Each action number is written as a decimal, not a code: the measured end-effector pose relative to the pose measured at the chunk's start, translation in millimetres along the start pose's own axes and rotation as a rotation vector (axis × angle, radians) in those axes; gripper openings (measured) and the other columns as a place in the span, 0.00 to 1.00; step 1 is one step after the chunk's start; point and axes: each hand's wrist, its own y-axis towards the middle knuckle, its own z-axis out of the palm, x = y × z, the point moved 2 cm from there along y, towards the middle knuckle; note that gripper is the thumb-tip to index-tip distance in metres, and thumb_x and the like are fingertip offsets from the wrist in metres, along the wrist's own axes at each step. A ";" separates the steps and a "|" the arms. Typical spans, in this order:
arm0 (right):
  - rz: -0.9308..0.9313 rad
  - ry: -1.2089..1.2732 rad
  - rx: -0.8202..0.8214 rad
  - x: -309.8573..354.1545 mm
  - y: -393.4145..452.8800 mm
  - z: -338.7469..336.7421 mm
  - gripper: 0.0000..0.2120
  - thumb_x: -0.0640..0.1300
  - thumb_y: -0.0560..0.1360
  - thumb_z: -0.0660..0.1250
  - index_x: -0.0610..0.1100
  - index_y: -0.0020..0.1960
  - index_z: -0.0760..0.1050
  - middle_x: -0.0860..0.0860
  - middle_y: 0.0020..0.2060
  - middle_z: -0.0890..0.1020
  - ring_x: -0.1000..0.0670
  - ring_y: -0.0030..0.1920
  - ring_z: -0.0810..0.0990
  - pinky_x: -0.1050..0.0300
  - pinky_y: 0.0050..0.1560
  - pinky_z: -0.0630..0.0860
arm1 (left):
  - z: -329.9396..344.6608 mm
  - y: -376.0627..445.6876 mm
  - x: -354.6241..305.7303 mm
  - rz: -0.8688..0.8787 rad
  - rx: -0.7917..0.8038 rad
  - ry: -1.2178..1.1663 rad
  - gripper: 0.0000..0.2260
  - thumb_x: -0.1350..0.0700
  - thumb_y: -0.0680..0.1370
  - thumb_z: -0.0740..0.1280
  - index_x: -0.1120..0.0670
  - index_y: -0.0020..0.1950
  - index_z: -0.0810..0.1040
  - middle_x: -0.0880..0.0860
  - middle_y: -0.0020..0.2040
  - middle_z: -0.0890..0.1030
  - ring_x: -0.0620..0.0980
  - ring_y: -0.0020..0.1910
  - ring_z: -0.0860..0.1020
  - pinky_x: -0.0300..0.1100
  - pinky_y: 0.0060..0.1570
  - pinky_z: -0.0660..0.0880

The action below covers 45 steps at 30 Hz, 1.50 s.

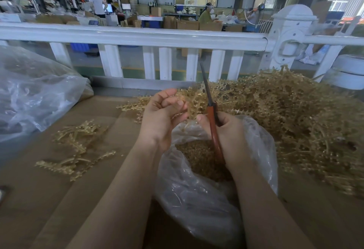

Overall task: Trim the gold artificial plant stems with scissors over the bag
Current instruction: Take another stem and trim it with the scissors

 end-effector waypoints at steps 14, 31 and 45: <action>0.043 0.267 0.035 3.3 2.1 -5.7 0.11 0.44 0.75 0.76 0.56 0.36 0.84 0.55 0.28 0.79 0.56 0.29 0.77 0.61 0.34 0.74 | 3.7 -8.6 2.3 -0.291 0.228 0.250 0.34 0.42 0.64 0.77 0.54 0.66 0.76 0.49 0.58 0.84 0.48 0.58 0.81 0.49 0.62 0.74; 0.126 0.276 0.063 7.6 1.1 -2.9 0.11 0.43 0.73 0.76 0.54 0.34 0.83 0.55 0.23 0.76 0.60 0.22 0.72 0.70 0.23 0.66 | 2.7 -9.0 1.3 -0.288 0.392 0.317 0.08 0.59 0.64 0.77 0.50 0.36 0.79 0.49 0.37 0.84 0.45 0.38 0.82 0.41 0.43 0.79; 0.002 0.366 0.082 8.4 -1.5 -5.4 0.06 0.56 0.66 0.77 0.56 0.35 0.83 0.58 0.25 0.76 0.61 0.25 0.73 0.72 0.27 0.68 | -2.2 -5.1 -3.1 -0.166 0.181 0.243 0.09 0.56 0.66 0.75 0.55 0.43 0.79 0.53 0.41 0.86 0.47 0.41 0.85 0.36 0.31 0.78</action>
